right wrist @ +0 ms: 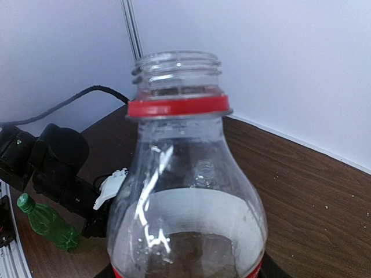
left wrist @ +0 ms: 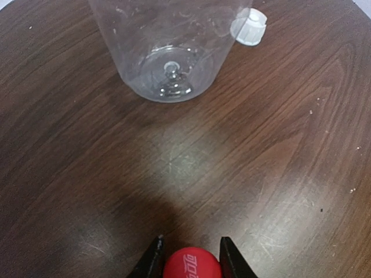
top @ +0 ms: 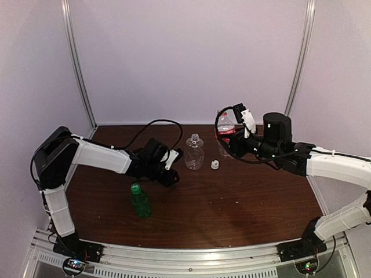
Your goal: Unscrew the bottle caps
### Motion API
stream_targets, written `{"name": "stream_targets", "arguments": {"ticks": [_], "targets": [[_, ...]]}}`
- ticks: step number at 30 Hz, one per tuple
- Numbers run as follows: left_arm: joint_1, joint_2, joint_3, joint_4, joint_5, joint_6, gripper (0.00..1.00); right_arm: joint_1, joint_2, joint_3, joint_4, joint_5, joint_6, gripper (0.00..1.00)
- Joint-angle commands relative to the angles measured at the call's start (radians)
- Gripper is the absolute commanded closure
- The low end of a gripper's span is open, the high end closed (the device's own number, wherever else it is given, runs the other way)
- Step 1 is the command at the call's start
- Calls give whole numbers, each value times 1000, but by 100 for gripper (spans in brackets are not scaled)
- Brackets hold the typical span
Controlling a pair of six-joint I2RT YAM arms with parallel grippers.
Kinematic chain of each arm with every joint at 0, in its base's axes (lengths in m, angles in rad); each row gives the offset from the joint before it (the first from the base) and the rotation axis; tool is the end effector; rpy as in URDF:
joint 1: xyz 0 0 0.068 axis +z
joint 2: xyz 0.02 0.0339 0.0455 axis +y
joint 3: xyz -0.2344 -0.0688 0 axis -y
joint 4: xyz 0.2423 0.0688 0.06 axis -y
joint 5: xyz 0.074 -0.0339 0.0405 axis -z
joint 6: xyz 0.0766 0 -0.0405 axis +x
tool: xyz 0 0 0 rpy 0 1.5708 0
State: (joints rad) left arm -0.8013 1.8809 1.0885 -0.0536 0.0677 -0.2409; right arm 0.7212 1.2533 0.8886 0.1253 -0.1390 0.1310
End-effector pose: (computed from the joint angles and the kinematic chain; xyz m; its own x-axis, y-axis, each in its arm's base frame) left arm 0.2774 -0.2939 0.0937 -0.6843 0.3643 -0.6318 0.6020 0.7711 -0.2074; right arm 0.2485 0.2326 0.2703 -0.2752 -0.0697 -0.9589 -0.7253 0.6697 0.1595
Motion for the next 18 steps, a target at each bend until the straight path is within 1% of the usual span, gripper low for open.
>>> {"name": "stream_targets", "arguments": {"ticks": [1,6,14,18], "targets": [[25,29,45,31,-17,30,69,-6,0,-19,40,-29,18,69],[37,62,63,21,-10,42,68,-6,6,-19,43,-37,21,69],[44,89,79,-21,-3,49,64,-8,7,-19,42,-36,18,69],[44,87,83,-38,4,55,59,-9,11,-16,43,-40,18,69]]}}
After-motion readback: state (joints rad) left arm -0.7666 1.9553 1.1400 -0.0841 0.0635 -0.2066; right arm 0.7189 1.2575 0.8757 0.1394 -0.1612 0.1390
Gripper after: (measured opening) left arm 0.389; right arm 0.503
